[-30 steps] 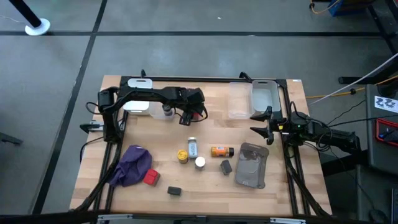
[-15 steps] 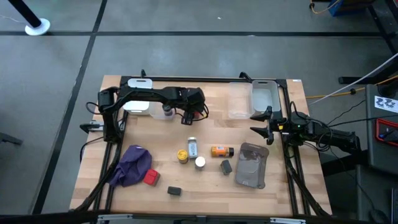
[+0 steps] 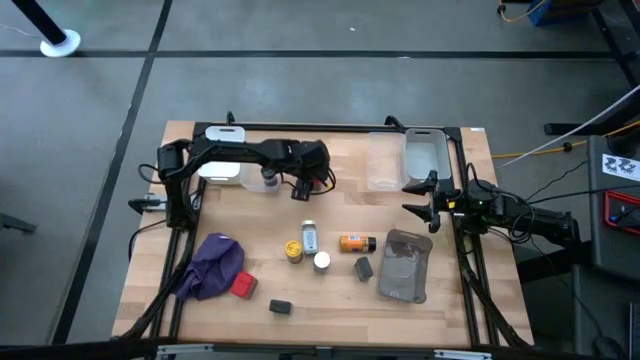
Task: Sort spices by type
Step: Put the top red seasoning can into the white bin
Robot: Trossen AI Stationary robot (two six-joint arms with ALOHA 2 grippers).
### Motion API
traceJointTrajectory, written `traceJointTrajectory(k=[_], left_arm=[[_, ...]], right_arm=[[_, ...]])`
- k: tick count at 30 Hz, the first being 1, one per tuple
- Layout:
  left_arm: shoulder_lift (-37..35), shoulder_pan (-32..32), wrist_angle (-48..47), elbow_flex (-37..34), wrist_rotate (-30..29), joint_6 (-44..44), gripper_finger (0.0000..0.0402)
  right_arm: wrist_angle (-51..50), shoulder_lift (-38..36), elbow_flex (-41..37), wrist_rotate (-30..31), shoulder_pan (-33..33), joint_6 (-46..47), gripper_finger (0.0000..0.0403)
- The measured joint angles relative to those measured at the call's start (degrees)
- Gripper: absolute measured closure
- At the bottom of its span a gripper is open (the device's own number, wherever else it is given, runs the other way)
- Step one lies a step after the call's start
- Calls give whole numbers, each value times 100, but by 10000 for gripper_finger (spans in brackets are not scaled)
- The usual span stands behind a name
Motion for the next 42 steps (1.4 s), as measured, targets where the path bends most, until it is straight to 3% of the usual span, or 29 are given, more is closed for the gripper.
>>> traceJointTrajectory(k=[17, 25, 32, 38, 42], left_arm=[[-4, -5, 146, 0, -188, -260, 187], [-4, -3, 172, 0, -209, -958, 138], [0, 74, 215, 0, -207, -876, 122], [7, 290, 219, 0, 519, -899, 121], [7, 387, 211, 0, 690, -900, 121]], right_arm=[[-2, 0, 0, 0, 0, 0, 143], [-1, 0, 0, 0, -1, 0, 143], [0, 0, 0, 0, 0, 0, 143], [-2, 0, 0, 0, -2, 2, 143], [-28, 0, 0, 0, -2, 1, 143]])
